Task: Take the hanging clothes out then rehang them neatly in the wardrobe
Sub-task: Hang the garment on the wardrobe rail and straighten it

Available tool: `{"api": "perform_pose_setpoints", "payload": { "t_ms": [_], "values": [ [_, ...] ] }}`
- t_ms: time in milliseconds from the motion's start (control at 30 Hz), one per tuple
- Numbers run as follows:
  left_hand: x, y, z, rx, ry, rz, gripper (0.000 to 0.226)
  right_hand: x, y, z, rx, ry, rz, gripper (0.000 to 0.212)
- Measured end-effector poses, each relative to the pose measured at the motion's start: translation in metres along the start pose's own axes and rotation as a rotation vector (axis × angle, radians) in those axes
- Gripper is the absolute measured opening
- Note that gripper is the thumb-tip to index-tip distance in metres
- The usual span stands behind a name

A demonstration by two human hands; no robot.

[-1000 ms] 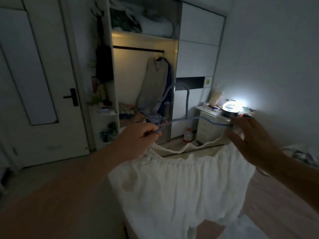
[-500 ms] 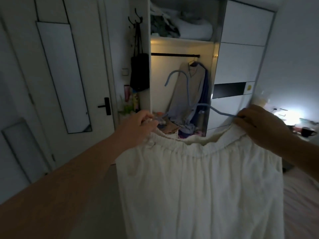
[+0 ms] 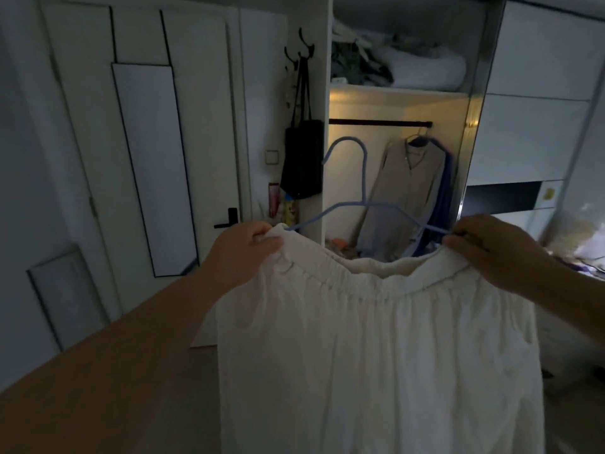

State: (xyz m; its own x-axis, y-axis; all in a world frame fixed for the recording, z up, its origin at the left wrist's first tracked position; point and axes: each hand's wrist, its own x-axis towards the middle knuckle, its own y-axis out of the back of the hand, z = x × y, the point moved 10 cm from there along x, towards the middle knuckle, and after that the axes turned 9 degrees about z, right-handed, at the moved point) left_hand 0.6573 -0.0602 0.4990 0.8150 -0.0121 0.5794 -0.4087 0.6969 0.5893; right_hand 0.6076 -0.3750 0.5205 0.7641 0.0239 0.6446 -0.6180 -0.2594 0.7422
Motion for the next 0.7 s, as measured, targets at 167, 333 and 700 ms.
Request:
{"api": "perform_pose_setpoints", "payload": {
  "t_ms": [167, 333, 700],
  "values": [
    [0.057, -0.015, -0.053, 0.001, 0.085, 0.054, 0.022, 0.045, -0.064, 0.015, 0.141, -0.119, -0.119, 0.021],
    [0.113, -0.041, -0.111, -0.066, 0.138, 0.061, 0.013, 0.079, -0.122, 0.033, 0.132, -0.229, -0.174, 0.027],
    [0.274, -0.124, -0.211, -0.122, 0.004, -0.09, 0.008, 0.182, -0.254, 0.013, 0.031, -0.303, -0.151, 0.016]
  ]
}}
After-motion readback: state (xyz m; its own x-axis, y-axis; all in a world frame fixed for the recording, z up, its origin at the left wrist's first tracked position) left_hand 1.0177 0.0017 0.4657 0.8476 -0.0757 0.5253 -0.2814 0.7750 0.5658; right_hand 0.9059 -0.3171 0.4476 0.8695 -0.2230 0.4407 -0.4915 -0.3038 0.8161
